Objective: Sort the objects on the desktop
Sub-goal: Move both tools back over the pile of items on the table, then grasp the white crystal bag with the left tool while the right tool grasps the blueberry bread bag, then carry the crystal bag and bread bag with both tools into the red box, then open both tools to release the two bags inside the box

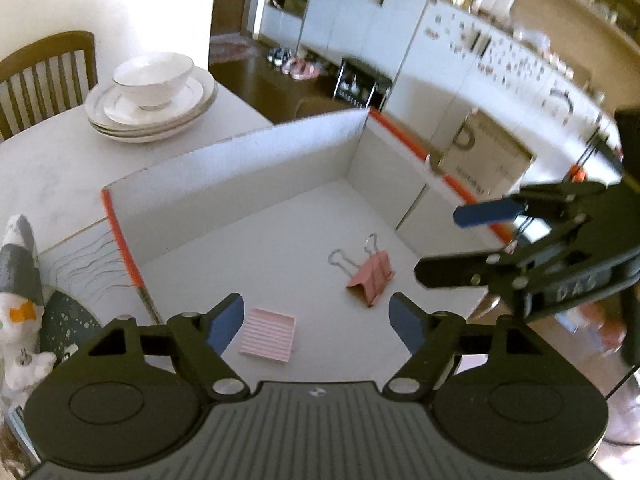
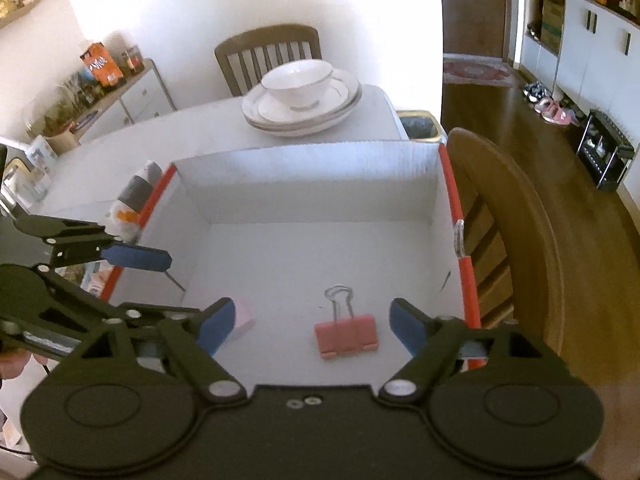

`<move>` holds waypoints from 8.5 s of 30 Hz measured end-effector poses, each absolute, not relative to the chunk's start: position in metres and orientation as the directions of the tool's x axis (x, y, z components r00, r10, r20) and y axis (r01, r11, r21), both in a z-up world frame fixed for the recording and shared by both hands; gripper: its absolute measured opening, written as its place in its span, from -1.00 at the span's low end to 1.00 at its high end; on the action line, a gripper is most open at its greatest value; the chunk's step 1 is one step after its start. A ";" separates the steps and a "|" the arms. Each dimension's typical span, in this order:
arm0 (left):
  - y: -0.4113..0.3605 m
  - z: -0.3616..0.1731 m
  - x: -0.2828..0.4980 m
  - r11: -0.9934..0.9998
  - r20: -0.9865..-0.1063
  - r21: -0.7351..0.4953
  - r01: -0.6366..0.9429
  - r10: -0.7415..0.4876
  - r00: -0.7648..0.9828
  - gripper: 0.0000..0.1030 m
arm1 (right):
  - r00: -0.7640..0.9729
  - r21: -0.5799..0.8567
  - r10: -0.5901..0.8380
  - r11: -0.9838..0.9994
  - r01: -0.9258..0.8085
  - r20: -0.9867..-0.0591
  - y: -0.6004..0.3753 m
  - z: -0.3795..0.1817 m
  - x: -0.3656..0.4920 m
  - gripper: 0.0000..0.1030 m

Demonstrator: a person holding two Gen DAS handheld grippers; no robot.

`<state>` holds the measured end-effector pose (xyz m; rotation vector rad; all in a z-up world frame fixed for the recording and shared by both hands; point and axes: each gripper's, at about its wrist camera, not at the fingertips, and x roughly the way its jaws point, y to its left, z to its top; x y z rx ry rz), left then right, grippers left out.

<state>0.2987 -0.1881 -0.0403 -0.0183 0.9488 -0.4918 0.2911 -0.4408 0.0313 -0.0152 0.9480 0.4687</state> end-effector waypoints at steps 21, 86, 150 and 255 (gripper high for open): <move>-0.085 -0.014 0.200 0.896 -0.610 -0.098 0.434 -0.399 0.685 1.00 | 0.624 0.208 0.403 0.908 -0.363 -0.670 -0.348 0.061 0.209 0.93; 0.153 -0.125 0.175 0.981 -0.716 -0.167 0.096 -0.187 0.672 0.62 | 0.644 0.023 0.179 0.970 -0.243 -0.744 -0.144 -0.053 0.197 0.71; 0.040 -0.022 0.138 0.921 -0.650 -0.165 0.352 -0.370 0.663 -0.38 | 0.681 0.049 0.251 0.952 -0.301 -0.688 -0.221 0.057 0.141 0.04; -0.218 -0.065 0.372 0.884 -0.875 -0.097 0.457 -0.294 0.385 0.12 | 0.510 0.028 0.322 0.864 -0.502 -0.798 -0.374 0.000 0.298 0.55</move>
